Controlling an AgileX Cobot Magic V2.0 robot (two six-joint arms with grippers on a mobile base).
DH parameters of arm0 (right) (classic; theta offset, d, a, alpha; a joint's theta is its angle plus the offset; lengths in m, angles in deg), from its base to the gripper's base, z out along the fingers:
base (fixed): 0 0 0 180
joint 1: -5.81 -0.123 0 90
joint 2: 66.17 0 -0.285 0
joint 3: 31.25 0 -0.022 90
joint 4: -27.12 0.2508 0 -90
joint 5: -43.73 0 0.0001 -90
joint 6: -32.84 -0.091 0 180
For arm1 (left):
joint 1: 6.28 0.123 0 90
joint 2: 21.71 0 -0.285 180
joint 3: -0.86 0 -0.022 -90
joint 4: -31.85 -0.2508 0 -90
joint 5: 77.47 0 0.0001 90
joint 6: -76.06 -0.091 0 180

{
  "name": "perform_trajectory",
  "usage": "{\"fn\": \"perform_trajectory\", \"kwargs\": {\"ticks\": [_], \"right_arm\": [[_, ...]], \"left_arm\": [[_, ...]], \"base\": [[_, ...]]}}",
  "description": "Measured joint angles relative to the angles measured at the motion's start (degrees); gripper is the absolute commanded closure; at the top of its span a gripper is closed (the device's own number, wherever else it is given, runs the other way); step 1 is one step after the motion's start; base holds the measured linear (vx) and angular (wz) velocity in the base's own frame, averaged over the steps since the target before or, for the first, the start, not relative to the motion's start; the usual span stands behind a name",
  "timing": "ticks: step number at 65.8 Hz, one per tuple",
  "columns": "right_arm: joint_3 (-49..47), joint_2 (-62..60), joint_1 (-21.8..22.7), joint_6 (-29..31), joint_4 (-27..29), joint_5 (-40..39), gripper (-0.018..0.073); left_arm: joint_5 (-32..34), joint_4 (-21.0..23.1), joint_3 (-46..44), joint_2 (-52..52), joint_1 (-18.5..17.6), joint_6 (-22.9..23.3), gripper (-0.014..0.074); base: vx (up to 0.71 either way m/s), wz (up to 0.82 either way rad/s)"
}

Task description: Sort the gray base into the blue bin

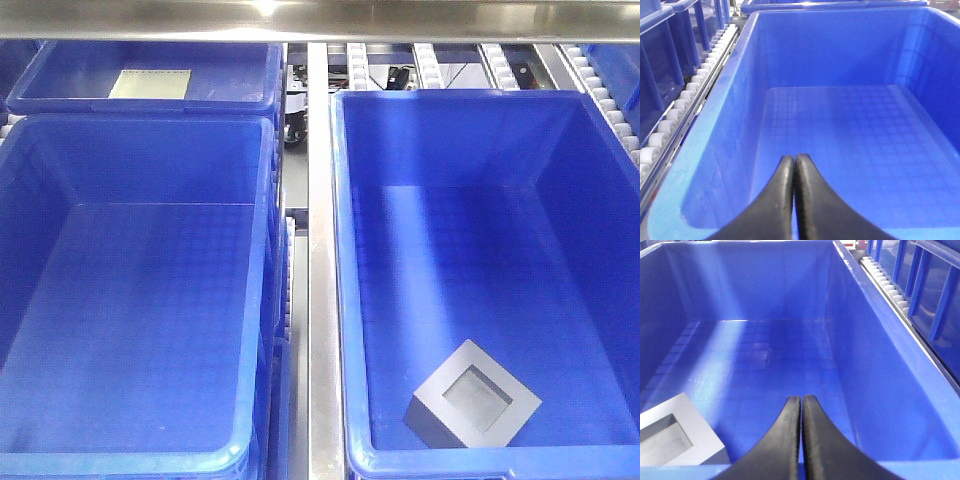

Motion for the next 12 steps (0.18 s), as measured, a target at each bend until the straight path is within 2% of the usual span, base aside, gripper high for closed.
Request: {"fn": "perform_trajectory", "kwargs": {"ticks": [12], "right_arm": [[0.0,0.0,0.0,0.0,0.0,0.0,0.0564]], "left_arm": [[0.0,0.0,0.0,0.0,0.0,0.0,0.0603]], "base": [[0.0,0.0]]}}
